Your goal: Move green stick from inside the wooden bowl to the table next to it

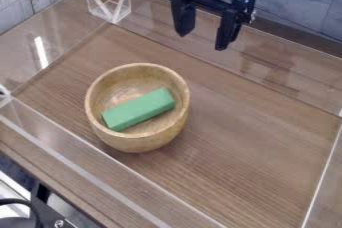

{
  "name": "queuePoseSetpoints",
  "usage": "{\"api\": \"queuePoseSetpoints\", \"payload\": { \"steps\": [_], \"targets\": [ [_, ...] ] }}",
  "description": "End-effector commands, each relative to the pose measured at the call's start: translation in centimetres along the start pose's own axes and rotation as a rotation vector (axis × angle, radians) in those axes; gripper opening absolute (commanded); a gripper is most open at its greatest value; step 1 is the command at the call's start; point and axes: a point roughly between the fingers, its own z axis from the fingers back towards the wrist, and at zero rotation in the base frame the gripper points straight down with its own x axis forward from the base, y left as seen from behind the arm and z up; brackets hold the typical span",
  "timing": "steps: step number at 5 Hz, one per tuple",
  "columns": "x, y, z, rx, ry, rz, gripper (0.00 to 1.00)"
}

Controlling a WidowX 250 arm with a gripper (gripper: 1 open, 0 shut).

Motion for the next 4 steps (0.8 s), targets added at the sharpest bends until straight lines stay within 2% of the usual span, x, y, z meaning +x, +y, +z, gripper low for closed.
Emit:
{"api": "queuePoseSetpoints", "payload": {
  "steps": [1,2,3,4],
  "targets": [
    [-0.5,0.6,0.0,0.003,0.027,-0.064,1.00],
    [-1.2,1.4,0.0,0.004,0.050,-0.132,1.00],
    [-3.1,3.1,-0.3,-0.003,0.049,-0.121,1.00],
    [-4.9,5.4,-0.7,0.004,0.030,-0.104,1.00]
  ]
}}
